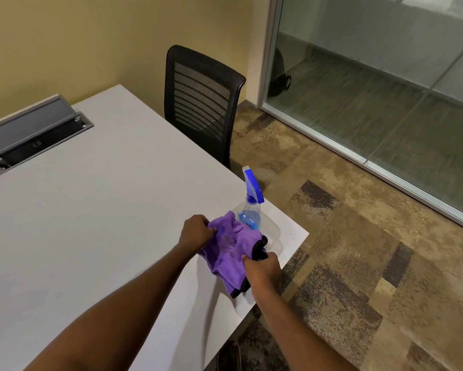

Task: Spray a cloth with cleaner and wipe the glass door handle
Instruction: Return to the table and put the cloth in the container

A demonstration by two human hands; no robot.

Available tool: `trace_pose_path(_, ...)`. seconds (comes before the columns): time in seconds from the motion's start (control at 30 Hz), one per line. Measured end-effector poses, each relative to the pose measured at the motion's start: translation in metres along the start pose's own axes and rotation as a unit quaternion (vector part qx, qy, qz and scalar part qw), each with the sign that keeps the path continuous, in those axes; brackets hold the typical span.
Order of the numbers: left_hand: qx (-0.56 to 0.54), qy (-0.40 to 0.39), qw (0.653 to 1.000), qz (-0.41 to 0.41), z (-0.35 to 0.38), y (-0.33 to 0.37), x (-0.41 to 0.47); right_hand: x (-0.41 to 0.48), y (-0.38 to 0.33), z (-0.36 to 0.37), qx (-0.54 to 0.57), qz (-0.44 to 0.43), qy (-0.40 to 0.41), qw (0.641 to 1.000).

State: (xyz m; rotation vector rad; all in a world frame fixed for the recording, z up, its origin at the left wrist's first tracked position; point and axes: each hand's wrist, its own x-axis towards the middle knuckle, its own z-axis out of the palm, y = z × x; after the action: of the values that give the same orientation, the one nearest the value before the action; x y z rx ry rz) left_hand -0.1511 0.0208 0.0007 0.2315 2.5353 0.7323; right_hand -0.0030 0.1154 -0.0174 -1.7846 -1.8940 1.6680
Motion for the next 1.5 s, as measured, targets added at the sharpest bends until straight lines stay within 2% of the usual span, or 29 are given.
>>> trace_pose_path(0.37, -0.028, 0.034, 0.999, -0.025, 0.009, 0.002, 0.009, 0.006, -0.012, 0.012, -0.017, 0.002, 0.032, 0.999)
trace_pose_path(0.6, -0.027, 0.047, 0.998, -0.019, 0.016, -0.003, 0.014, 0.008, -0.014, 0.016, -0.119, 0.003, 0.056, 0.991)
trace_pose_path(0.7, -0.011, 0.055, 0.998, -0.018, 0.018, -0.004, 0.013, 0.008, -0.012, 0.019, -0.199, -0.01, 0.088, 0.976)
trace_pose_path(0.83, 0.074, 0.087, 0.992, 0.057, 0.023, -0.005, 0.01, 0.011, -0.012, 0.022, -0.236, 0.027, 0.133, 0.962)
trace_pose_path(0.93, 0.124, 0.123, 0.975, 0.135, 0.029, -0.011, 0.008, 0.013, -0.012, 0.028, -0.258, 0.014, 0.148, 0.955)
trace_pose_path(1.07, 0.219, 0.104, 0.933, 0.265, 0.034, -0.021, 0.008, 0.016, -0.009, 0.037, -0.281, 0.018, 0.167, 0.945)
trace_pose_path(1.13, 0.258, 0.099, 0.912, 0.302, 0.035, -0.023, 0.01, 0.019, -0.006, 0.04, -0.289, 0.024, 0.17, 0.942)
trace_pose_path(1.23, 0.308, 0.071, 0.901, 0.297, 0.046, -0.026, 0.016, 0.022, -0.002, 0.044, -0.303, 0.022, 0.177, 0.936)
trace_pose_path(1.4, 0.314, 0.059, 0.914, 0.25, 0.063, -0.025, 0.019, 0.027, 0.007, 0.05, -0.313, -0.003, 0.185, 0.931)
trace_pose_path(1.5, 0.34, 0.051, 0.909, 0.236, 0.068, -0.022, 0.02, 0.031, 0.01, 0.052, -0.344, -0.017, 0.184, 0.921)
